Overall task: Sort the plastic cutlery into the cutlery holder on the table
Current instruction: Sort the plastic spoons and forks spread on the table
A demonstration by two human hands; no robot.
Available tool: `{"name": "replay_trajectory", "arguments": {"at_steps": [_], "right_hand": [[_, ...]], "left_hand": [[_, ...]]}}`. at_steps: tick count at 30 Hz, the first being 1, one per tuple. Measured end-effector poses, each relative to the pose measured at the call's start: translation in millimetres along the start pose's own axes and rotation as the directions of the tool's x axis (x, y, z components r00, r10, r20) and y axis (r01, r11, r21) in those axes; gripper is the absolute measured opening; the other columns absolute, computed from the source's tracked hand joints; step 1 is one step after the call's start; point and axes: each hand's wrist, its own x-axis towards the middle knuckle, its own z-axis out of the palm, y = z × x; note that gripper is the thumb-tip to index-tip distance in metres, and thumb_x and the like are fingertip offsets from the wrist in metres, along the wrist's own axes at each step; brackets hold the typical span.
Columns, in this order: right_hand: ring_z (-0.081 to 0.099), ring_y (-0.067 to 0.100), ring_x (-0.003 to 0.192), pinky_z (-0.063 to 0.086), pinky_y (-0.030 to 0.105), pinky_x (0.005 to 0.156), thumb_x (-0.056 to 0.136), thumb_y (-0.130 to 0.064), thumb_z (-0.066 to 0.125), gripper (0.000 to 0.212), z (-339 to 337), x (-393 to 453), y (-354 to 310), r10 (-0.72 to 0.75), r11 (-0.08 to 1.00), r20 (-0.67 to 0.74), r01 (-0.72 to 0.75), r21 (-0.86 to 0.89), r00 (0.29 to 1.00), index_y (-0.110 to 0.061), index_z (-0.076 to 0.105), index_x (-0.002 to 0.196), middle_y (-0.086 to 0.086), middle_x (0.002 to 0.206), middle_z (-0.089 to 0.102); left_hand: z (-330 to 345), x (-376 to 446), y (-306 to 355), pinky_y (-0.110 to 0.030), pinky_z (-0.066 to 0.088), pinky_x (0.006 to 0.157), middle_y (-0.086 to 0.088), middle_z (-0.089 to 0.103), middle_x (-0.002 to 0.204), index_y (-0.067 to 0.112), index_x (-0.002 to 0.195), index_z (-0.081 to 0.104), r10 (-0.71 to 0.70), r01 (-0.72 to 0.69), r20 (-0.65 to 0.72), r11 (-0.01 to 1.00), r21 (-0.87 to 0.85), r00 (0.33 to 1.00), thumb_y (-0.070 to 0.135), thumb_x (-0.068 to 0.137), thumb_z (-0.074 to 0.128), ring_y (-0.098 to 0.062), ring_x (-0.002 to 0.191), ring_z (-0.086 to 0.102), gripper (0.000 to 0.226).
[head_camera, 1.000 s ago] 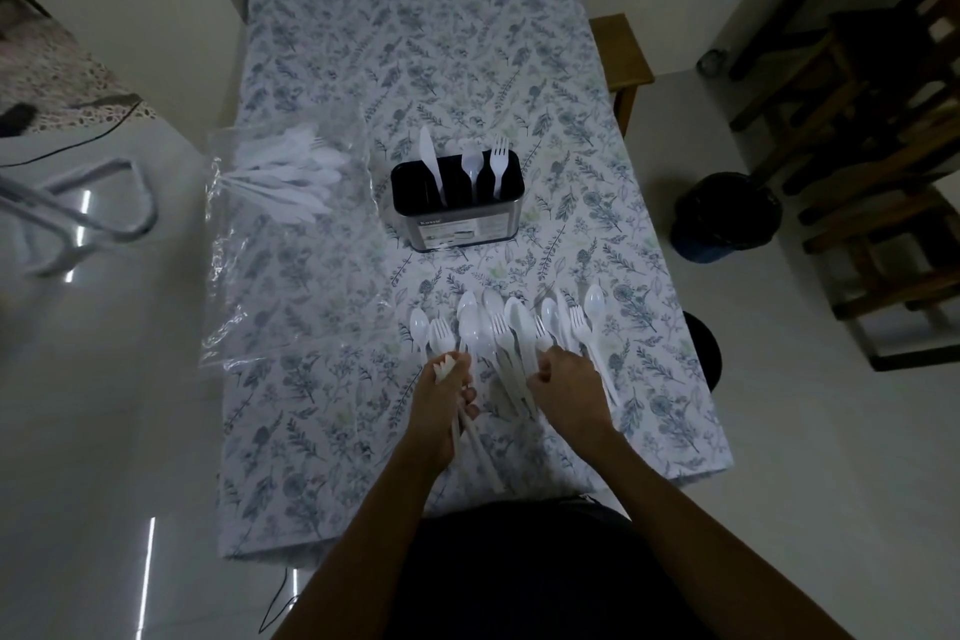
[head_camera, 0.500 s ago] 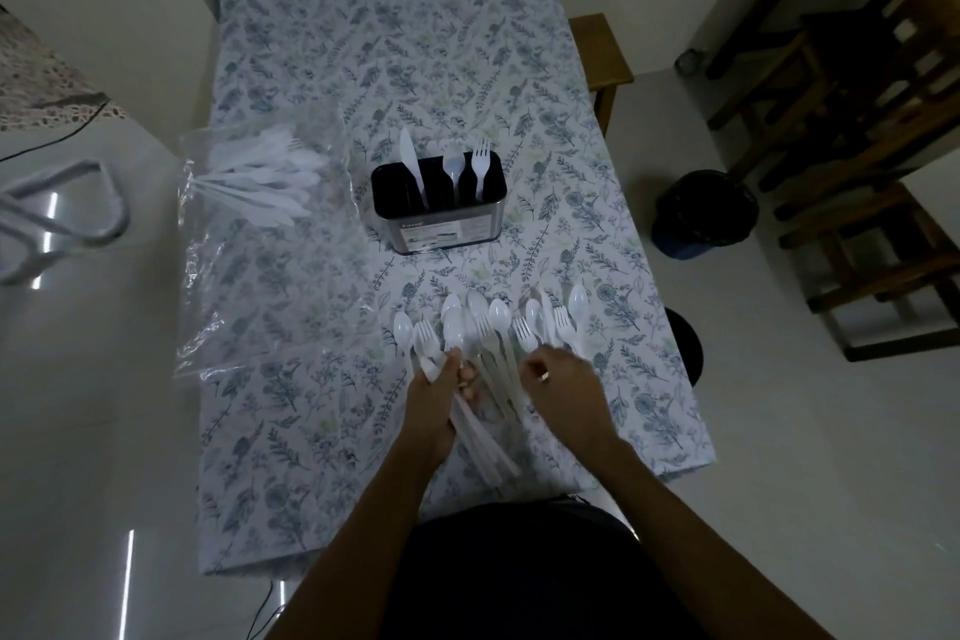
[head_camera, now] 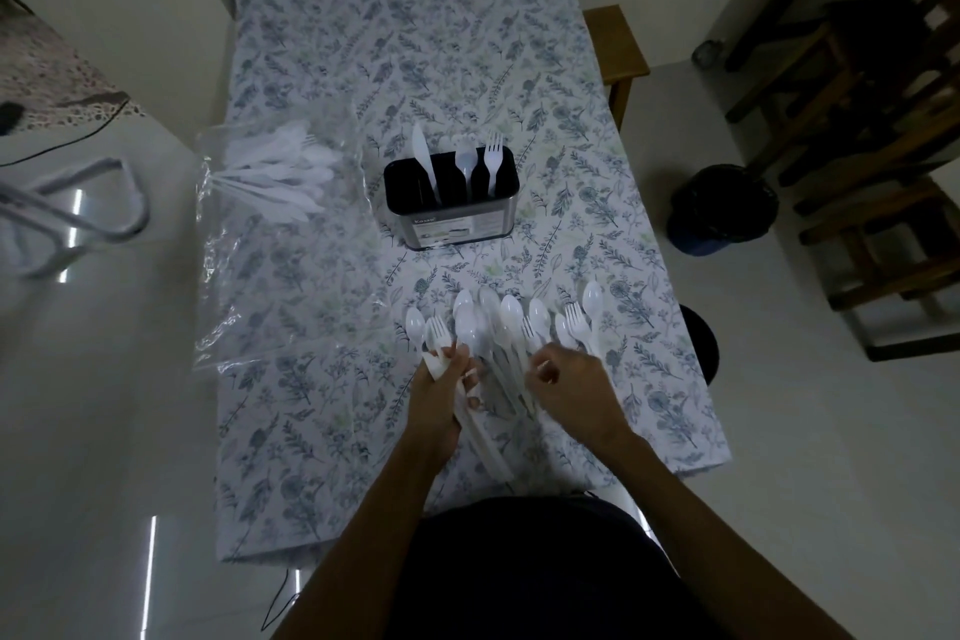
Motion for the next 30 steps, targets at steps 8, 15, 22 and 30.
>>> {"name": "replay_trajectory", "arguments": {"at_steps": [8,15,22,30], "right_hand": [[0.066,0.008,0.073,0.052,0.021,0.069,0.089,-0.041,0.066,0.025,19.4,-19.7,-35.3,-0.187,0.962,0.190,0.140,0.233,0.964,-0.020,0.077,0.097,-0.002,0.090,0.074],[0.067,0.031,0.098,0.056,0.045,0.090,0.105,-0.051,0.037,0.053,25.9,-10.9,-44.8,0.431,0.510,0.361,-0.554,0.659,0.827,-0.005,0.064,0.107,0.018,0.108,0.069],[0.069,0.030,0.094,0.061,0.038,0.075,0.107,-0.039,0.042,0.048,30.5,-12.7,-71.8,0.426,-0.129,0.627,-0.642,0.756,0.652,0.003,0.063,0.118,0.021,0.109,0.071],[0.069,0.017,0.085,0.060,0.042,0.084,0.095,-0.061,0.052,0.048,12.4,-12.7,-44.0,0.263,0.841,0.228,-0.338,0.422,0.937,-0.016,0.068,0.101,0.007,0.095,0.072]], "left_hand": [[1.0,0.1,-0.8,-0.034,0.058,0.060,-0.011,0.058,0.077,0.004,0.104,0.060,0.001,-0.004,-0.053,0.999,-0.043,0.999,0.012,0.102,0.058,-0.022,0.068,0.060,0.008],[3.1,7.3,34.0,-0.024,0.053,0.048,0.002,0.060,0.065,0.019,0.080,0.060,0.056,-0.166,-0.306,0.924,-0.346,0.950,0.018,0.096,0.069,-0.006,0.049,0.055,0.019],[48.4,-8.0,27.4,-0.028,0.050,0.047,0.002,0.048,0.057,0.014,0.078,0.058,0.048,-0.155,-0.374,0.952,-0.262,0.926,0.030,0.094,0.074,-0.012,0.047,0.048,0.028],[24.5,-20.3,5.8,-0.025,0.041,0.043,-0.001,0.056,0.064,0.015,0.085,0.060,0.141,-0.069,-0.255,0.960,0.270,0.957,0.035,0.095,0.071,-0.011,0.047,0.050,0.025]]}}
